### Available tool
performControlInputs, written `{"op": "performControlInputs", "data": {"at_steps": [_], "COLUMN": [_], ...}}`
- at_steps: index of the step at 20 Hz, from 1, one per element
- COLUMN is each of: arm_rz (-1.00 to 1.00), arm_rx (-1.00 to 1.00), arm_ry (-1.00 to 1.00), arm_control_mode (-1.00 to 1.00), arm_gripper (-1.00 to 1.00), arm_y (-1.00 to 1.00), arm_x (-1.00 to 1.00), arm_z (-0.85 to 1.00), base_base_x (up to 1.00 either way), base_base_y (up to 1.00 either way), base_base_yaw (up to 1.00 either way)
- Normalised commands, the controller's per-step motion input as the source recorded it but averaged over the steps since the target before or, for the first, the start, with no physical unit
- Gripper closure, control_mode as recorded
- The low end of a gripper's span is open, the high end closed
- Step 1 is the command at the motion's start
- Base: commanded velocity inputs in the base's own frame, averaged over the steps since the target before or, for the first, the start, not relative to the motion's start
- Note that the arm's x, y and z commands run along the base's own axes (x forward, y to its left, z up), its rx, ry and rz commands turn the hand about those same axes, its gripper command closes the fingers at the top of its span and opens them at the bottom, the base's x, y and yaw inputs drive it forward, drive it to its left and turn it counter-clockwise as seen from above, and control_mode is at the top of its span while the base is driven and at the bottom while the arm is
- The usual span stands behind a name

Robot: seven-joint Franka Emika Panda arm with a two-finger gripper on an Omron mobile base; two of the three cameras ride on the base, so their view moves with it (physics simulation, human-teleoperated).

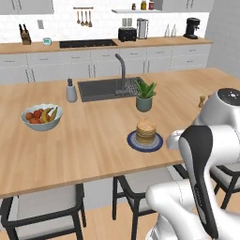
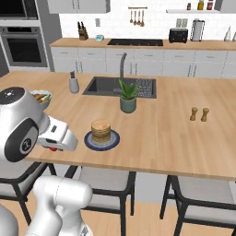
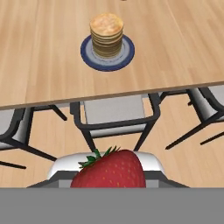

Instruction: Take the strawberry from the fridge and place it on top of the pancake, located on the dining counter.

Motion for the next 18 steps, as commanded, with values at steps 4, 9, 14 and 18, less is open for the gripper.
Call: {"op": "performControlInputs", "data": {"at_steps": [4,9,14,18], "arm_rz": [0.00,0.02,0.13,0.14], "arm_rx": [0.00,0.00,0.00,0.00], "arm_ry": [0.00,0.02,0.06,0.09], "arm_control_mode": [1.00,-1.00,-1.00,-1.00], "arm_gripper": [1.00,1.00,1.00,1.00], "arm_y": [0.00,0.00,-0.08,-0.07], "arm_x": [0.00,0.28,0.98,1.00], "arm_z": [0.00,0.00,0.00,0.00], "base_base_x": [0.00,0.00,0.00,0.00], "base_base_y": [0.00,0.00,0.00,0.00], "base_base_yaw": [0.00,0.00,0.00,0.00]}}
